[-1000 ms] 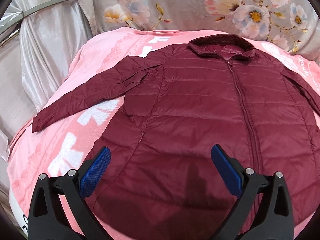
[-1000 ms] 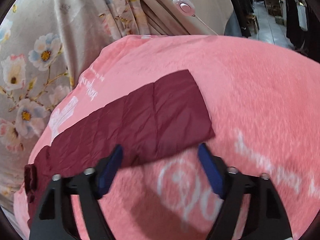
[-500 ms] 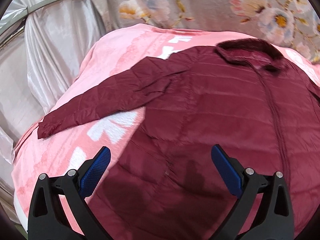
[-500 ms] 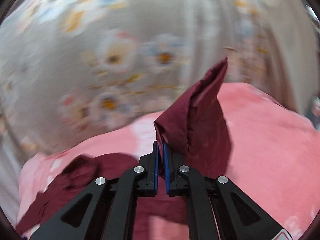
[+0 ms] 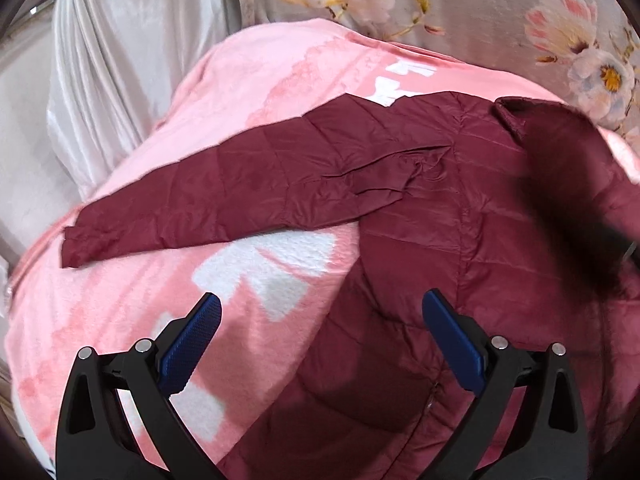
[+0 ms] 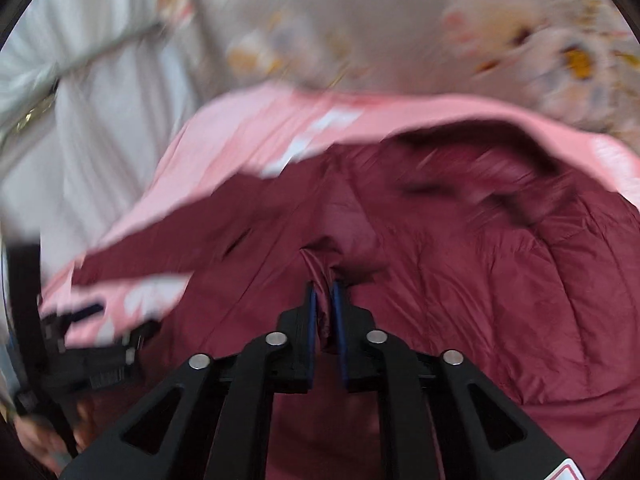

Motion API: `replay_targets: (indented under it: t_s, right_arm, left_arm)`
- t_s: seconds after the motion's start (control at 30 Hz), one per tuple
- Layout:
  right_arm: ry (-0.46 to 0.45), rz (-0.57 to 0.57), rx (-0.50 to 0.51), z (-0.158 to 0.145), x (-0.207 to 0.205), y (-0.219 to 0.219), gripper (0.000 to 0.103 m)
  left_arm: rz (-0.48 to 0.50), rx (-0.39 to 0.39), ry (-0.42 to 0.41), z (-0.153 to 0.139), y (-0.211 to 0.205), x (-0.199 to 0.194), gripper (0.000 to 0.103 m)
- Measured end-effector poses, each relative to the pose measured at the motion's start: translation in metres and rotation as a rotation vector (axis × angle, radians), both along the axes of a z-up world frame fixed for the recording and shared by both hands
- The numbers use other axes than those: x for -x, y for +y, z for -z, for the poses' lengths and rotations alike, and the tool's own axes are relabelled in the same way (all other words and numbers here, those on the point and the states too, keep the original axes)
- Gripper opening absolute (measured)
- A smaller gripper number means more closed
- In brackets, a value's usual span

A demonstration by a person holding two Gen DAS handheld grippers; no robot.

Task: Fold large clothes

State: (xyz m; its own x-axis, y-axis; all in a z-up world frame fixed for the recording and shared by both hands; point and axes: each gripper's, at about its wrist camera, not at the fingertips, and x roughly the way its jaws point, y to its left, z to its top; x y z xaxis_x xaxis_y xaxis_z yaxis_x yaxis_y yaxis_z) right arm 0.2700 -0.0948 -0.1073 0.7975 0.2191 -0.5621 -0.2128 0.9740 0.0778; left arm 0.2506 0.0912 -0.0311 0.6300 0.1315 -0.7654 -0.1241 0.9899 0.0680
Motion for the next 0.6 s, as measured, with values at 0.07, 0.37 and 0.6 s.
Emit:
replay_targets:
  t_s: [0.07, 0.37, 0.6]
  right_arm:
    - [0.021, -0.026, 0.025, 0.01, 0.006, 0.011, 0.024]
    - [-0.074, 0.221, -0.133, -0.006, 0.072, -0.089, 0.06]
    - [-0.051, 0.546, -0.345, 0.018, 0.098, -0.226, 0.061]
  left_arm:
    - [0.022, 0.098, 0.007, -0.003, 0.0, -0.004, 0.098]
    - [0.19, 0.415, 0.116, 0.001, -0.054, -0.032, 0.098]
    - [0.212, 0.487, 0.223, 0.023, -0.086, -0.056, 0.048]
